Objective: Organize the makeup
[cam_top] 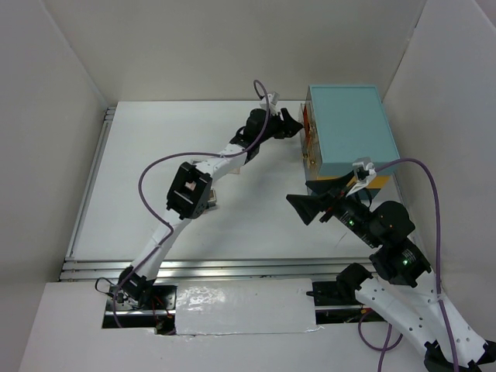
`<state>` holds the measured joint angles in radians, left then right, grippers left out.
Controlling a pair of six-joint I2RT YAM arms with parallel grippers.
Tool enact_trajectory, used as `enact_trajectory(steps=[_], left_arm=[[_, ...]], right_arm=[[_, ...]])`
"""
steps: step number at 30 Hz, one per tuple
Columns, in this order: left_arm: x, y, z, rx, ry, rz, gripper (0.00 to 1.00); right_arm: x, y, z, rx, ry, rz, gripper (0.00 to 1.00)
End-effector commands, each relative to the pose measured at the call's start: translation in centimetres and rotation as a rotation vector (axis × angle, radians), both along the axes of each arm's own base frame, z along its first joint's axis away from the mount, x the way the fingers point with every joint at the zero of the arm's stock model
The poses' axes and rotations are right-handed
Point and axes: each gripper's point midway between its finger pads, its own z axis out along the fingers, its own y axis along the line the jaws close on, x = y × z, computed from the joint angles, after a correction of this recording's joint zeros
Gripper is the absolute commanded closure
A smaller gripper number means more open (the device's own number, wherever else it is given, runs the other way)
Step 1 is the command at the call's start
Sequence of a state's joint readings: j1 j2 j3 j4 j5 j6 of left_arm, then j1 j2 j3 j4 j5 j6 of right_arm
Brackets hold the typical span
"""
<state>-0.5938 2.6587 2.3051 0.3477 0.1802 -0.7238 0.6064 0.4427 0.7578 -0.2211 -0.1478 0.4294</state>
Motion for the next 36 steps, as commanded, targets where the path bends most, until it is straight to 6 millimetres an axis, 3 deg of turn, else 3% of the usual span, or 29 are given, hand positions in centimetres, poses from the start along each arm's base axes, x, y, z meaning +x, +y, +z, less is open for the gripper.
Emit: enact_trajectory(steps=[1,10,14,15,16,18,20,21,22,24,29,30,36], left_arm=[[-1.8,-2.9,3.9,-0.087,-0.111,-0.085,0.33],[-2.2,-3.0,3.5,-0.071,-0.109,-0.076,0.29],[-1.5,0.5,2.7,-0.006,-0.039,0.104,0.24],[-2.0,1.5,6.0,-0.039,-0.071,0.135,0.22],[-2.2,3.1,3.1,-0.002,-0.019,0.192,0.2],[-3.4,5.1,4.6,-0.033,-0.014,0.217,0.16],[-4.6,5.7,5.6,-0.056,-0.004,0.2,0.14],[-5.6,5.8,7.4,-0.08,-0.015,0.18,0.12],[-6.7,5.8,6.4,-0.075,0.01,0.148,0.12],[-8.5,5.4,7.2,-0.122,0.057,0.094,0.1],[-13.1,2.7,5.7,-0.264,0.202,-0.152,0.11],[-13.6,2.2,4.4,-0.278,0.228,-0.181,0.14],[-14.6,0.2,3.9,-0.41,0.249,-0.339,0.17]], right_arm=[[-0.2,0.2,1.3,0.02,-0.051,0.014,0.01],[-0.3,0.2,1.4,0.021,-0.056,0.017,0.01],[-0.3,0.0,1.5,0.024,-0.06,0.013,0.01],[-0.4,0.1,1.5,0.025,-0.061,0.014,0.01],[-0.4,0.1,1.5,0.024,-0.06,0.019,0.01],[-0.4,0.2,1.5,0.025,-0.059,0.02,0.02],[-0.5,0.2,1.5,0.025,-0.063,0.025,0.01],[-0.5,0.2,1.5,0.025,-0.061,0.023,0.01],[-0.5,0.2,1.5,0.026,-0.062,0.025,0.01],[-0.5,0.2,1.6,0.027,-0.063,0.023,0.02],[-0.6,0.3,1.5,0.027,-0.061,0.033,0.01],[-0.6,0.3,1.5,0.028,-0.062,0.033,0.01],[-0.7,0.3,1.5,0.029,-0.064,0.036,0.01]])
